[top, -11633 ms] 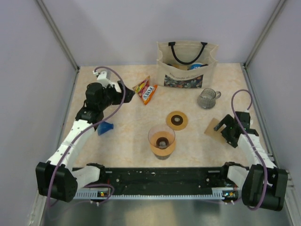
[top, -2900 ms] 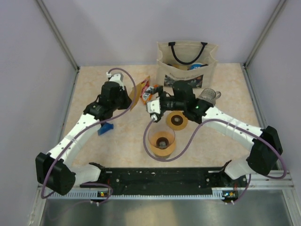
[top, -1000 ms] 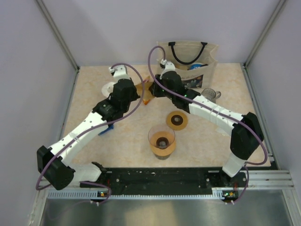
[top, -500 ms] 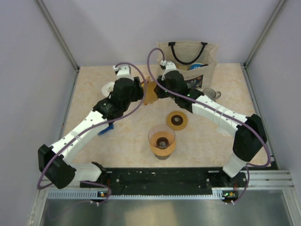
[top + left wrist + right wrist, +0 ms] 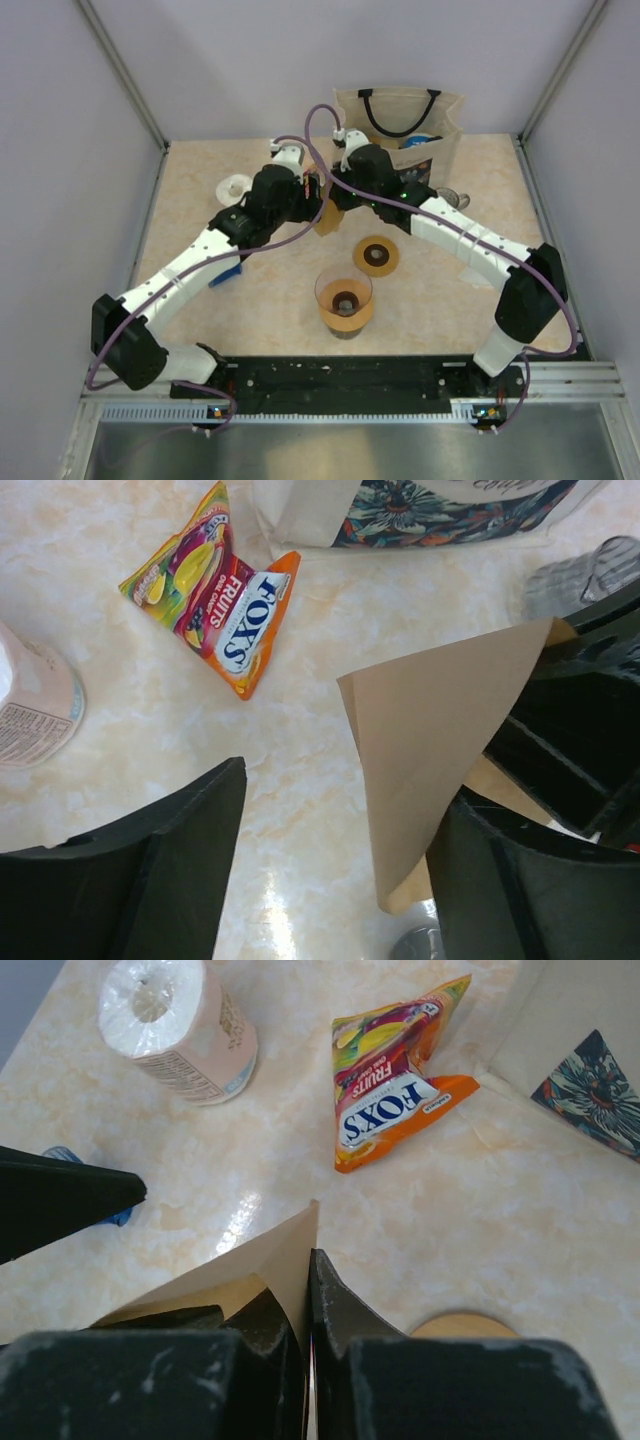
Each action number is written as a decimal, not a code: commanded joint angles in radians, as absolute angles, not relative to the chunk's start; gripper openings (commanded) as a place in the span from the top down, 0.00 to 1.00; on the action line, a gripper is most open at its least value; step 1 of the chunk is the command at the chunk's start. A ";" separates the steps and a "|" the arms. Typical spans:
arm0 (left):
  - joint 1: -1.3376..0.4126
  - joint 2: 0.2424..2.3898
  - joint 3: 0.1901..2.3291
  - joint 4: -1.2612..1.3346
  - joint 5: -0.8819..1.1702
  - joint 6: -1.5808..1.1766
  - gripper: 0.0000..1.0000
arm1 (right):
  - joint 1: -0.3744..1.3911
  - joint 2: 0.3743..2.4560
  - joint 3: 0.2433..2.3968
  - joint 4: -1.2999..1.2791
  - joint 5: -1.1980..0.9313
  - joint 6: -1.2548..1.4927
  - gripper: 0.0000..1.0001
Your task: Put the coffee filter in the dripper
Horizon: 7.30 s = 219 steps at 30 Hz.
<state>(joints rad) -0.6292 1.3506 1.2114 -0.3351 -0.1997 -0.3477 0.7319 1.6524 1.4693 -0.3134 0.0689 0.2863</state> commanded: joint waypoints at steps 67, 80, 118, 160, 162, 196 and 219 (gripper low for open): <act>-0.627 0.831 0.881 -0.219 -0.204 -0.449 0.01 | 0.839 1.368 1.577 -1.109 -0.345 0.189 0.95; -0.624 0.864 0.884 -0.227 -0.207 -0.448 0.01 | 0.931 1.468 1.641 -1.175 -0.259 0.163 0.72; -0.623 0.891 0.885 -0.244 -0.135 -0.411 0.01 | 1.019 1.476 1.585 -1.035 -0.176 0.150 0.64; -0.621 0.864 0.879 -0.279 -0.236 -0.410 0.01 | 1.026 1.480 1.434 -0.925 -0.328 0.074 0.66; -0.621 0.862 0.879 -0.279 -0.238 -0.410 0.01 | 1.029 1.477 1.439 -0.930 -0.325 0.077 0.65; -0.623 0.862 0.884 -0.288 -0.258 -0.411 0.01 | 1.026 1.519 1.414 -0.930 -0.265 0.092 0.74; -0.621 0.868 0.885 -0.287 -0.252 -0.408 0.01 | 1.028 1.490 1.460 -0.950 -0.230 0.112 0.77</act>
<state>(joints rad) -0.6224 0.8795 0.8726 -0.3183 -0.2523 -0.4171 1.0142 1.5146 1.4086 -0.9356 -0.2516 0.1001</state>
